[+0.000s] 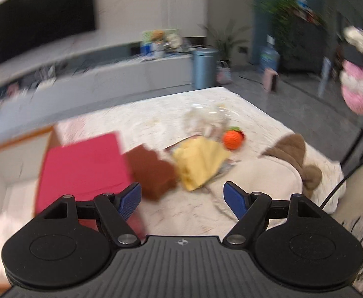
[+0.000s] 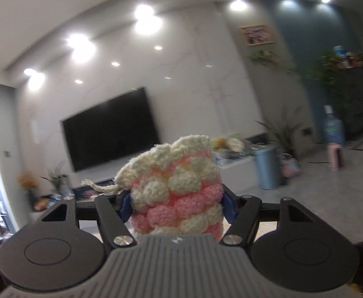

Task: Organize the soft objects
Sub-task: 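Lift the crocheted item with the right gripper toward the box, then grasp the white cloth with the left gripper while the right gripper holds the crocheted item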

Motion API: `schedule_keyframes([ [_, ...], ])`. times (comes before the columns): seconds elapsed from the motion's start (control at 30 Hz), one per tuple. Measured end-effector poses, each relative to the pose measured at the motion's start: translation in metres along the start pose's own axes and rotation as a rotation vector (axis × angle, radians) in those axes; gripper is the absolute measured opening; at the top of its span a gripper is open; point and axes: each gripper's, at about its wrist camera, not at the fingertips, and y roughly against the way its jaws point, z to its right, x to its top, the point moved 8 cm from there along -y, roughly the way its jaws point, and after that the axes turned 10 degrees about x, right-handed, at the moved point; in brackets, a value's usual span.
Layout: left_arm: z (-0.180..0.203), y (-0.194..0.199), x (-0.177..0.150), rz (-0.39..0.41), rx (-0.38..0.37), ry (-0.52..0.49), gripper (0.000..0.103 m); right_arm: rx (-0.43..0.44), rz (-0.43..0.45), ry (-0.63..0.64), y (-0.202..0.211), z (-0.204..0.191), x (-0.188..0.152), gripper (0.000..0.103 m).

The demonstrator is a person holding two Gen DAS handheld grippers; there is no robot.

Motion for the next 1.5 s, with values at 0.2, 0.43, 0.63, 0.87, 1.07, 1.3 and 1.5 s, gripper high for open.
schedule_keyframes([
  [0.2,0.085,-0.018,-0.005,0.091,-0.009,-0.322,0.089,0.015,0.105,-0.126,0.016,0.036,-0.003,0.066],
  [0.43,0.126,-0.04,-0.015,0.076,-0.087,-0.434,0.088,-0.035,0.074,-0.079,0.032,0.022,0.001,0.066],
  [0.63,0.145,-0.053,-0.036,0.035,-0.124,-0.541,0.088,-0.131,-0.006,-0.148,0.027,0.043,-0.017,0.066],
  [0.87,0.161,-0.051,-0.05,0.104,-0.152,-0.623,0.087,-0.149,-0.022,-0.218,0.029,0.058,-0.032,0.066],
  [1.07,0.164,-0.066,-0.051,0.026,-0.188,-0.604,0.087,-0.15,-0.045,-0.225,0.021,0.061,-0.037,0.067],
  [1.3,0.135,-0.091,-0.04,-0.073,-0.046,-0.429,0.079,-0.159,-0.081,-0.224,0.012,0.065,-0.04,0.067],
  [1.5,0.088,-0.092,-0.028,-0.088,0.017,-0.234,0.022,-0.133,-0.077,-0.246,0.008,0.07,-0.038,0.067],
])
